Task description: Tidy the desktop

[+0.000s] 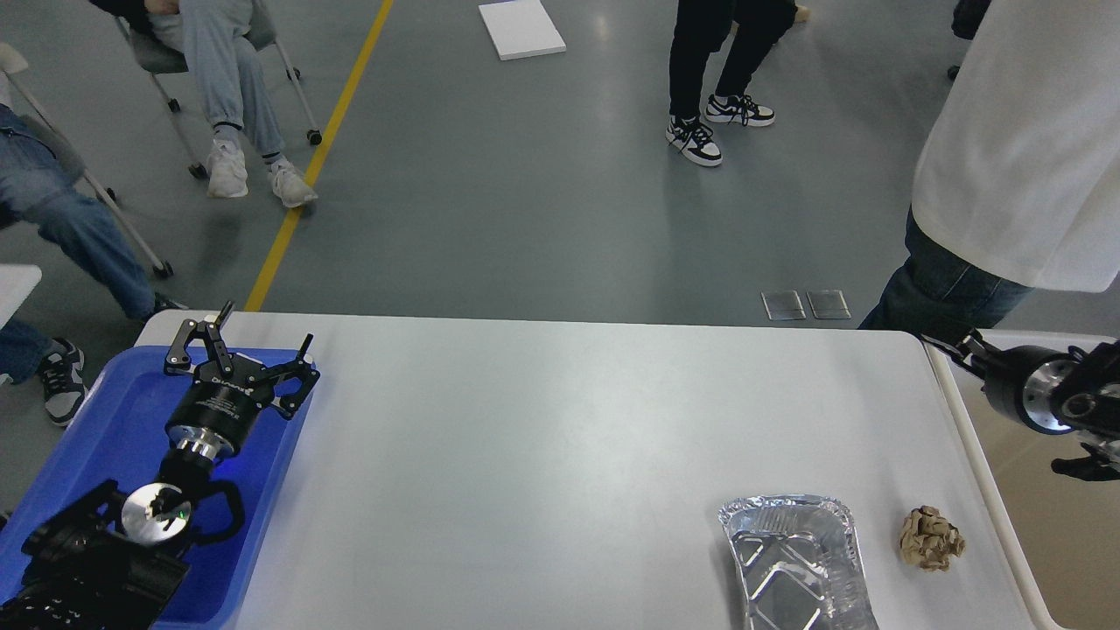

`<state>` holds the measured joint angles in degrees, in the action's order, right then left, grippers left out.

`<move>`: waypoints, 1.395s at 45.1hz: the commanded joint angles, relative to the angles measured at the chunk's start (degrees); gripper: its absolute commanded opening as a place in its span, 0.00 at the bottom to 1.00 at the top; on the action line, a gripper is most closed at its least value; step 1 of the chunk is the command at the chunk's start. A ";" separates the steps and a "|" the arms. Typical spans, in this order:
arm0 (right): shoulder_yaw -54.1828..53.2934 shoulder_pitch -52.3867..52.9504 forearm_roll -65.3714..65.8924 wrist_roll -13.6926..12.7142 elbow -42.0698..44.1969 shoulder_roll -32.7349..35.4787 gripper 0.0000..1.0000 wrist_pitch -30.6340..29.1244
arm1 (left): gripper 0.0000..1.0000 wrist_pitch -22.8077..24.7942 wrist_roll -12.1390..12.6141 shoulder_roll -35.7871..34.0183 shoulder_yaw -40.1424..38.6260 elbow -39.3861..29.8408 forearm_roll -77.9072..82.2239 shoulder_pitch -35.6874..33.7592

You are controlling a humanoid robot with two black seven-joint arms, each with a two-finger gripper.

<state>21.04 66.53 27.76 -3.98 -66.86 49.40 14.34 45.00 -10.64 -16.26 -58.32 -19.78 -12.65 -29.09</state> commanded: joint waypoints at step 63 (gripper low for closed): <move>56.39 67.14 -20.29 -2.43 -13.47 -30.59 1.00 -54.86 | 1.00 0.00 0.00 0.09 0.05 0.00 0.00 -0.09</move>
<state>75.64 127.40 13.22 -6.41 -80.24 20.17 -29.70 45.00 -10.64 -16.17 -58.27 -19.77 -12.65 -29.17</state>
